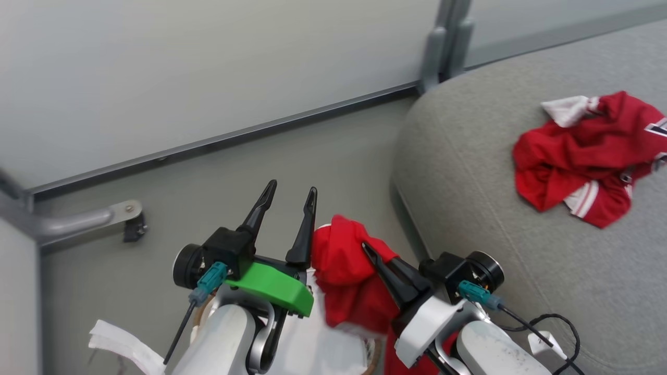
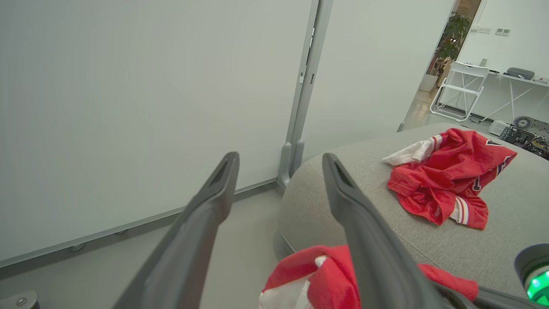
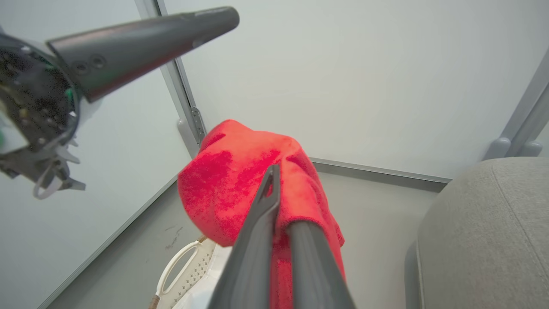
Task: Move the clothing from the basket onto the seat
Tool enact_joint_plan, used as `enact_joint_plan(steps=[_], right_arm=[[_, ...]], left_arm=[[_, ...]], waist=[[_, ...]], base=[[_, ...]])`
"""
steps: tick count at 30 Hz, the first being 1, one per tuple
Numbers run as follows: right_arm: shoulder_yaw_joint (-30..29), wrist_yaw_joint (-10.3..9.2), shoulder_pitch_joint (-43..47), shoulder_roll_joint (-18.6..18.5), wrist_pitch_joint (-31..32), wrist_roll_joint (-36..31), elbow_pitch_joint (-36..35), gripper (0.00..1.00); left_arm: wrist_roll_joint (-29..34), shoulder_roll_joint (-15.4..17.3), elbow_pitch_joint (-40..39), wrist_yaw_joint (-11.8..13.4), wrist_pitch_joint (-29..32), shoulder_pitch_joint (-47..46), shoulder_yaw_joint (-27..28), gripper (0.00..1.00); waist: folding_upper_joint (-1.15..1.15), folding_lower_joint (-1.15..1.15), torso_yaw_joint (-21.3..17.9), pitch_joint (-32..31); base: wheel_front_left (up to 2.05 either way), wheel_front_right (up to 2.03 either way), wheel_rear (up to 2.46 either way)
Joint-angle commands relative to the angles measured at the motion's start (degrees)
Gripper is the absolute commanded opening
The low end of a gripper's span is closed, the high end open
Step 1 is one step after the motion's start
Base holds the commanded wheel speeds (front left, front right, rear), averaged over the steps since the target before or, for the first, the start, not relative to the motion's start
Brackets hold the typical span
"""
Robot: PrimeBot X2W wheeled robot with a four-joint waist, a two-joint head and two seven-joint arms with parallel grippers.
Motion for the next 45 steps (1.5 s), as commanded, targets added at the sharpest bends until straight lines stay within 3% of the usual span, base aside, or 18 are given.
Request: enact_joint_plan(steps=[1, 12, 21, 27, 34, 41, 45], right_arm=[[-0.4, -0.08, 0.9, -0.2, 0.0, 0.3, -0.8, 0.00], [-2.5, -0.08, 3.2, -0.6, 0.0, 0.8, -4.2, 0.00], [-9.6, -0.08, 4.3, -3.0, 0.0, -1.4, -9.7, 0.00], [-12.6, -0.08, -2.8, -8.8, 0.0, -2.6, -14.1, 0.00], [-14.2, -0.08, -21.0, -19.1, 0.0, -4.1, -16.8, 0.00], [-16.7, -0.08, -37.6, -26.4, 0.0, -6.2, -9.4, 0.00], [-18.6, -0.08, -40.5, -27.2, 0.0, -7.4, -4.3, 0.00]], left_arm=[[0.5, 0.2, 0.3, -0.4, 0.0, 1.0, 0.7, 1.00], [2.6, 0.2, 1.3, -1.3, 0.0, 2.7, 4.8, 1.00], [2.2, 0.2, 3.2, -2.8, 0.0, -0.1, 2.6, 1.00], [2.8, 0.2, 4.1, -3.2, 0.0, -1.4, 1.2, 1.00], [4.9, 0.2, 4.8, -3.5, 0.0, -2.5, 1.4, 1.00], [7.5, 0.2, 4.5, -3.9, 0.0, -4.5, 1.7, 1.00], [8.7, 0.2, 5.0, -4.2, 0.0, -6.6, 0.9, 1.00]], waist=[[0.00, 0.00, -7.0, -0.1], [0.00, 0.00, -18.5, 0.1], [0.00, 0.00, -20.1, 2.0], [0.00, 0.00, -20.4, 4.4], [0.00, 0.00, -20.5, 8.3], [0.00, 0.00, -19.2, 13.3], [0.00, 0.00, -17.3, 16.6]], base=[[0.00, 0.00, 0.00], [0.00, 0.00, 0.00], [0.00, 0.00, 0.00], [0.00, 0.00, 0.00], [0.00, 0.00, 0.00], [0.00, 0.00, 0.00], [0.00, 0.00, 0.00]])
